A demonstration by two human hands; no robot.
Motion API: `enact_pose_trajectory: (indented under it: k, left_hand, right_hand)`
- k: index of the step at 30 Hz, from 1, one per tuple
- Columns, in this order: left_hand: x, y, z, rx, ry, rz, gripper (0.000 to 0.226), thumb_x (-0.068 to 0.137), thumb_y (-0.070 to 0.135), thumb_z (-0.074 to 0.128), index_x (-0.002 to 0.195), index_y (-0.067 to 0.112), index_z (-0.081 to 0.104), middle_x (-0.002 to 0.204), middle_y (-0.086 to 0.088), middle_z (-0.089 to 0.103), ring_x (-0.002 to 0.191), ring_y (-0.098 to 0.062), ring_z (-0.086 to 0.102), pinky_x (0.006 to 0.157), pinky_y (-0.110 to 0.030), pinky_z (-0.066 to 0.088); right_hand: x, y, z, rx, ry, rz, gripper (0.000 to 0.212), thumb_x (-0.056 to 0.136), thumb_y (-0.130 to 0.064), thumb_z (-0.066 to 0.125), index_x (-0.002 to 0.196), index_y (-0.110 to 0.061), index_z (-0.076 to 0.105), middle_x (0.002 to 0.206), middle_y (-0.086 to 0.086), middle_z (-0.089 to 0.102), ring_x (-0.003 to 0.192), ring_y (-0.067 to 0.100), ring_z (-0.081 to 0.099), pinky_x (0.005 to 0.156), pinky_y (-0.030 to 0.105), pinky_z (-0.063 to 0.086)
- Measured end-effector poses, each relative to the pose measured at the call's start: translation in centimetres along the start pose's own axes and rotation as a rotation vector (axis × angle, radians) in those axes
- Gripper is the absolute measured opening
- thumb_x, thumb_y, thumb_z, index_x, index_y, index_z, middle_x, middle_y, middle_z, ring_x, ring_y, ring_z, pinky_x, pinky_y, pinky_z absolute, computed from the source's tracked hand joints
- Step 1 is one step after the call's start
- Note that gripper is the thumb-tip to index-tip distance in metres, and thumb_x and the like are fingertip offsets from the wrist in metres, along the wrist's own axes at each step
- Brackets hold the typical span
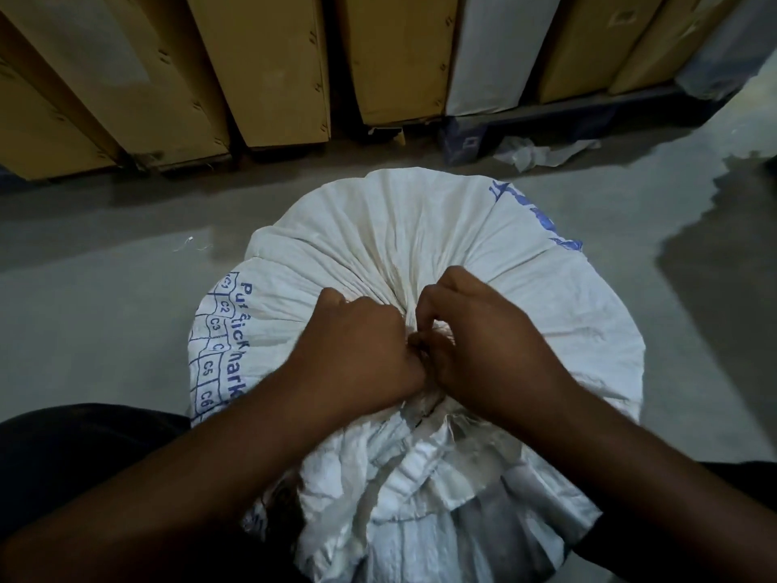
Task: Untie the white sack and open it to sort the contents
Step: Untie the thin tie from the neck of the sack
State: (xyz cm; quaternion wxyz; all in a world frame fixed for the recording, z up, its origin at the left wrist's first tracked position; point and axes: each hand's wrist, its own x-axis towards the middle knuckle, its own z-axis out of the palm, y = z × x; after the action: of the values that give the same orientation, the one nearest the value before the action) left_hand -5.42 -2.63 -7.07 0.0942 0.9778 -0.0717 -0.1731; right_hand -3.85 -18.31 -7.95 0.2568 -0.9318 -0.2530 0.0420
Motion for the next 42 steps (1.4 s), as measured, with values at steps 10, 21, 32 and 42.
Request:
enact_pose_trajectory:
  k: [10,21,32,42]
  left_hand:
    - [0.8,-3.7,0.6,-0.184,-0.038,0.005,0.038,0.093,0.055,0.066,0.068,0.026,0.072,0.075,0.009,0.064,0.078,-0.009,0.060,0.077,-0.032,0.036]
    - [0.7,-2.4,4.2,-0.164,0.309,0.110,0.021,0.082,0.030,0.080,0.102,0.033,0.075,0.168,-0.002,0.033,0.161,-0.024,0.013,0.129,-0.048,0.000]
    - [0.8,-2.0,5.0,-0.272,0.396,0.073,0.018,0.081,0.031,0.079,0.098,0.038,0.081,0.172,0.006,0.027,0.162,-0.023,0.008,0.128,-0.043,-0.003]
    - [1.5,-1.8,5.6,-0.402,0.338,0.116,0.023,0.086,0.017,0.077,0.095,0.038,0.080,0.170,0.009,0.030,0.162,-0.015,0.013,0.131,-0.042,0.001]
  right_hand:
    - [-1.2,0.5,1.7,-0.306,-0.122,0.082,0.074,0.067,-0.056,0.082,0.128,-0.027,0.053,0.141,0.000,0.050,0.126,0.026,0.048,0.096,0.041,0.042]
    - [-1.0,1.7,0.8,-0.207,-0.203,0.126,0.072,0.077,-0.049,0.080,0.139,-0.031,0.048,0.171,0.007,0.010,0.160,0.028,-0.001,0.126,0.059,0.009]
    - [-0.4,1.9,1.6,-0.112,-0.024,-0.097,0.010,0.084,-0.024,0.075,0.092,-0.029,0.076,0.168,0.004,0.030,0.159,0.032,0.008,0.126,0.055,0.012]
    - [0.0,3.0,1.6,-0.089,-0.131,0.031,0.021,0.075,-0.010,0.074,0.089,-0.027,0.075,0.164,0.011,0.036,0.157,0.035,0.018,0.121,0.060,0.026]
